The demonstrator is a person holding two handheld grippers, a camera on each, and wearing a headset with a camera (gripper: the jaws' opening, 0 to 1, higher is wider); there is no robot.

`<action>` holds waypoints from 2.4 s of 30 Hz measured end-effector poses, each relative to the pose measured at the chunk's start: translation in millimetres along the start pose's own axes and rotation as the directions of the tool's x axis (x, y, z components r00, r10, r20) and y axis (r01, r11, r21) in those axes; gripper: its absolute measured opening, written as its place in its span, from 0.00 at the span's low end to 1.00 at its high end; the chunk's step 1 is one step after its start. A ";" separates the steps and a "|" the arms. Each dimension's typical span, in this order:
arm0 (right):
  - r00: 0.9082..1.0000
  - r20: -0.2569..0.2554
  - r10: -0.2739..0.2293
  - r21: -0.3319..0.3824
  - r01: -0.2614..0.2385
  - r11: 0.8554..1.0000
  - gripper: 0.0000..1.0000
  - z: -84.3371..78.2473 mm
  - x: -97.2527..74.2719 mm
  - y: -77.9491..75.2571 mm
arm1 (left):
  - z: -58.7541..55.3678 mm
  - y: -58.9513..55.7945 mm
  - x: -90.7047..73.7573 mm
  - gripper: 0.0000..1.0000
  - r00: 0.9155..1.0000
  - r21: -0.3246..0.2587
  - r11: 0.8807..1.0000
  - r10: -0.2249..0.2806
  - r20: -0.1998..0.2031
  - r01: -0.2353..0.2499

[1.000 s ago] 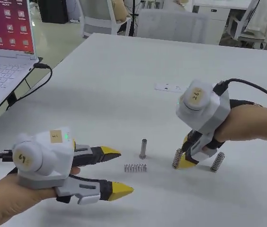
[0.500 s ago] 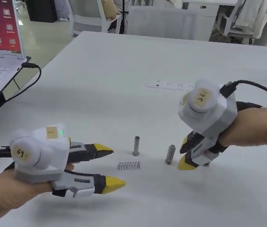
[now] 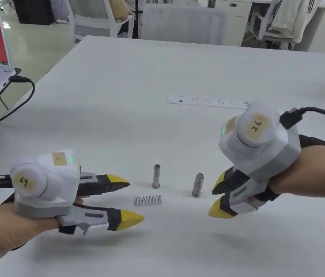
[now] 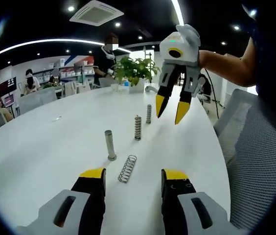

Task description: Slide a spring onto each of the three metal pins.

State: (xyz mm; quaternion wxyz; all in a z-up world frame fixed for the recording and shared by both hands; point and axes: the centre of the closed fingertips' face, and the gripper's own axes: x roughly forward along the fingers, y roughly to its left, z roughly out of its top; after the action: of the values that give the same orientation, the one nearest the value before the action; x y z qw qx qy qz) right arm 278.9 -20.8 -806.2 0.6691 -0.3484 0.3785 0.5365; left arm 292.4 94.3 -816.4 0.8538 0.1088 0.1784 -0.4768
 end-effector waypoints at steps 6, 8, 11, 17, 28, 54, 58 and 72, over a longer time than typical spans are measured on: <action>1.000 0.020 -0.007 0.037 0.006 0.999 0.22 -7.7 -3.7 9.7 | -3.5 3.9 5.6 0.35 1.000 0.001 1.000 -0.002 -0.014 0.002; 1.000 0.022 -0.008 0.043 0.007 0.999 0.22 -9.7 -4.3 11.4 | -7.0 4.6 8.0 0.34 1.000 0.003 1.000 -0.004 -0.025 0.004; 1.000 0.025 -0.011 0.056 0.010 0.998 0.22 -12.9 -5.7 13.2 | -10.1 4.2 11.0 0.32 0.999 0.005 1.000 -0.011 -0.037 0.011; 1.000 0.026 -0.013 0.070 0.011 0.997 0.22 -16.8 -6.1 14.6 | -14.0 6.2 15.4 0.26 0.999 0.016 1.000 -0.018 -0.051 0.019; 0.999 0.032 -0.014 0.089 0.011 0.996 0.22 -22.4 -8.4 15.9 | -16.5 11.2 21.6 0.20 0.998 0.036 0.999 -0.023 -0.064 0.025; 0.999 0.043 -0.002 0.096 -0.003 0.995 0.22 -20.9 -3.3 19.6 | -23.2 12.5 20.6 0.03 0.995 0.097 0.995 -0.008 -0.095 0.017; 0.999 0.044 0.000 0.092 -0.004 0.996 0.22 -19.5 -2.6 19.9 | -24.4 12.1 16.9 0.03 0.995 0.091 0.996 -0.003 -0.096 0.012; 0.997 0.074 0.007 0.073 -0.012 0.997 0.21 -7.6 -4.2 22.4 | -19.8 1.2 10.4 0.02 0.996 0.104 0.994 -0.019 -0.084 0.028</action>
State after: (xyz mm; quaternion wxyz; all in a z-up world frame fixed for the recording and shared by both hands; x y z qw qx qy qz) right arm 255.3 -25.3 -807.4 0.6925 -0.3015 0.3746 0.5378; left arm 294.5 94.0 -838.7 0.8332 0.1710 0.1897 -0.4905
